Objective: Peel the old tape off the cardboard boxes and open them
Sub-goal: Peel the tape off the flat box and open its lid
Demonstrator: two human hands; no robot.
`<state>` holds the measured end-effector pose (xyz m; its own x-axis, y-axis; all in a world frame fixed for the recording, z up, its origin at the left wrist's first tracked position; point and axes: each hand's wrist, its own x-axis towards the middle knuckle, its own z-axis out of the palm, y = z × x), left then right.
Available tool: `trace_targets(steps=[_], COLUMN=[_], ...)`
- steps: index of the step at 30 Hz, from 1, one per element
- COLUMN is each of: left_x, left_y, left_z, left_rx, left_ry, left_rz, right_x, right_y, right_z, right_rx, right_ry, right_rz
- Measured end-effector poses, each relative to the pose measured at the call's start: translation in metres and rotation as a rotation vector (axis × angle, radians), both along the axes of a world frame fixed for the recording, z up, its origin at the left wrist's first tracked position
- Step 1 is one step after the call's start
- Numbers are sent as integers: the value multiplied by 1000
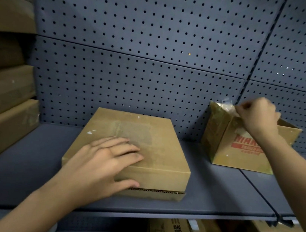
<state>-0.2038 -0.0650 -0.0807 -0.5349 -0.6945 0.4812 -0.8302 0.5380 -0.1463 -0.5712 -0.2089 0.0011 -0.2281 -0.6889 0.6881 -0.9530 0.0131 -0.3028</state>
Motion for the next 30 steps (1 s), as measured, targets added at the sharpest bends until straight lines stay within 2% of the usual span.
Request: trace_targets(steps=[3,5,8,11,14,19,23,26,30], left_x=[2,6,11,13,16,19,16,16,18], left_y=[3,6,9,13,19,20,21,23,25], left_z=[-2,-4,-9,-12,-10,-14,-14,-12,-3], left_rx=[-55,-52,-21,39,34,-103,-189,-178,-180], left_ry=[-14,-44,-75,-43,-23,-93,-99,-46,1], left_rz=[0,20,54,89,79,57,40,22,-5], right_x=[11,27,64,97,116,126,124,118,117], right_y=[14,29,67,104,127,139,143,145,140], right_z=[9,13,9,-11,-38,-72,-70,-63,-64], right_rx=[-134,-109,79,358,466,363,337,406,387], right_ry=[65,81,132,237,437,652,568,475,380], right_rz=[98,274,534,729,799,766,794,842,905])
